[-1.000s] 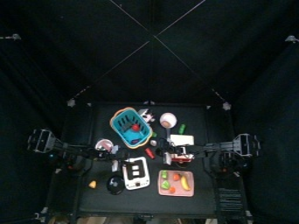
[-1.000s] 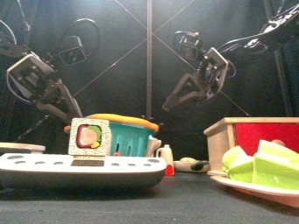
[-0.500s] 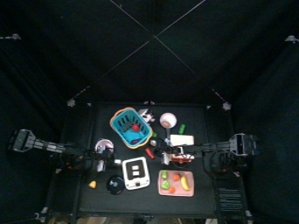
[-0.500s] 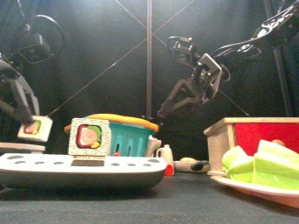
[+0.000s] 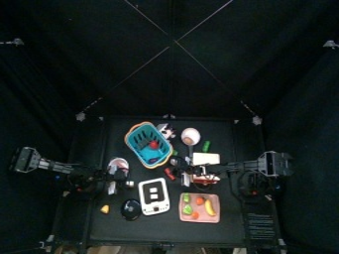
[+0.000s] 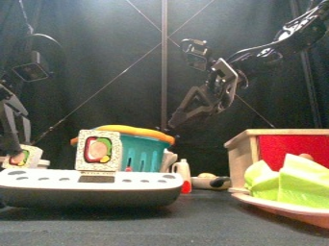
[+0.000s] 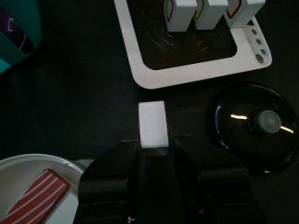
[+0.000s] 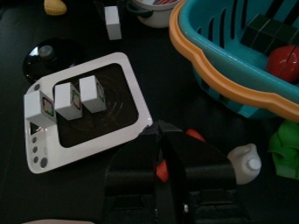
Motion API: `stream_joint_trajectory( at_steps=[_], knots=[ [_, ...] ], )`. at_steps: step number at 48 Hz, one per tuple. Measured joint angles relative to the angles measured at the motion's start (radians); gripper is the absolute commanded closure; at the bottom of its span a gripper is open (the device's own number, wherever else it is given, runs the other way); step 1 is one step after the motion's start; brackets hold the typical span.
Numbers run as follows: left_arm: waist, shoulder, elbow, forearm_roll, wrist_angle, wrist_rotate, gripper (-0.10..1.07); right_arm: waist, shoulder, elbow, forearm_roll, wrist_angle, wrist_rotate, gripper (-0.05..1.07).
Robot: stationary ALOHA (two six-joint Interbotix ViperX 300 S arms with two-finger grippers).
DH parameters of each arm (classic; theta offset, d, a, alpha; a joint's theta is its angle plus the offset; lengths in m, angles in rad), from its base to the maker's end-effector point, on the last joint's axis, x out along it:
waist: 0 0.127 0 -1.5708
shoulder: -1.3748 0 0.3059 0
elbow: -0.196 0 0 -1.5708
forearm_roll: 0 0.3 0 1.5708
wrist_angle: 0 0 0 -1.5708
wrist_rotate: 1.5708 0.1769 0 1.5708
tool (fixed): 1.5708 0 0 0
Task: Place sushi piece to left of stove
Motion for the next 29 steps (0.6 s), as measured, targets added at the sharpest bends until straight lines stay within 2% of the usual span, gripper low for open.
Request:
stream_joint_trajectory(
  at_steps=[20,29],
  knots=[
    [0.008,0.19,-0.025,0.003,-0.077,0.002,0.41,0.0,0.002,0.0,-0.002,0.002,0.0,0.57],
    [0.011,0.207,-0.032,0.005,-0.077,0.003,0.39,0.0,0.0,0.0,-0.002,0.002,0.0,0.57]
  ],
)
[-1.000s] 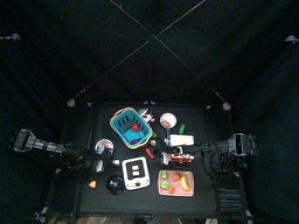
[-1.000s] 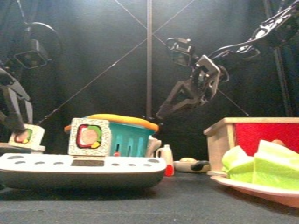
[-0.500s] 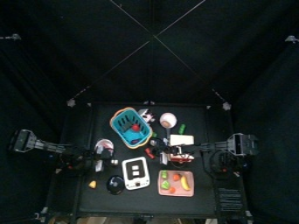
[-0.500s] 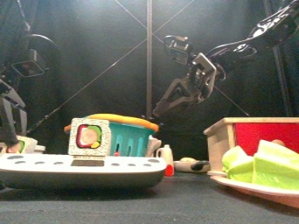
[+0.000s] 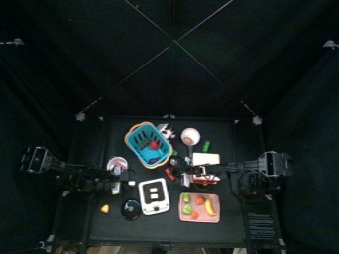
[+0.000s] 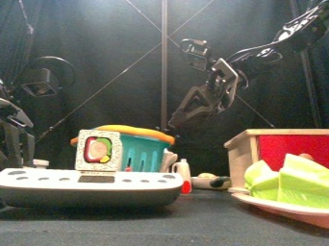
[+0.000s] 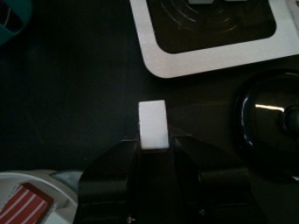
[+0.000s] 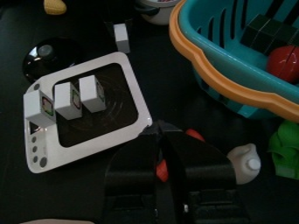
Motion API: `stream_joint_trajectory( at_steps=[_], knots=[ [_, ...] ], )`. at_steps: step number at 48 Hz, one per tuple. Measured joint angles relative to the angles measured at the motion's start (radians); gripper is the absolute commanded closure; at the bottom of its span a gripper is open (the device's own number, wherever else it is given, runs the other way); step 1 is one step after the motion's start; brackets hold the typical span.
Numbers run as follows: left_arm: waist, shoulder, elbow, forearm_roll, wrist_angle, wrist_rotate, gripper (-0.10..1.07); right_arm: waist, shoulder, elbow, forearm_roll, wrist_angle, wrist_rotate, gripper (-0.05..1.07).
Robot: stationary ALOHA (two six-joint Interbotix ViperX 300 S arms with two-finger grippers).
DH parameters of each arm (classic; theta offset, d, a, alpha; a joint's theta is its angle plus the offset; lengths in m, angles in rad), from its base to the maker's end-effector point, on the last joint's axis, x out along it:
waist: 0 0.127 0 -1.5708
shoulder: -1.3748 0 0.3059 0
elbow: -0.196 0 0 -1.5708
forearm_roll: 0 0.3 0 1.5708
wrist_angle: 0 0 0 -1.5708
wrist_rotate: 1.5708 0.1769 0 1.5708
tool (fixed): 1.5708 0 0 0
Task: Place sushi piece to left of stove
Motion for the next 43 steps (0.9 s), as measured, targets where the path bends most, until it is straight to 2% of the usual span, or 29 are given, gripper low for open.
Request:
stream_joint_trajectory(
  at_steps=[18,43],
  knots=[
    [-0.003,0.005,-0.002,0.0,0.018,0.002,0.13,0.0,0.002,0.0,0.0,0.005,0.0,0.57],
    [-0.009,0.002,-0.023,0.0,0.02,-0.002,0.12,0.0,0.005,0.002,0.0,0.012,0.002,0.57]
  ],
)
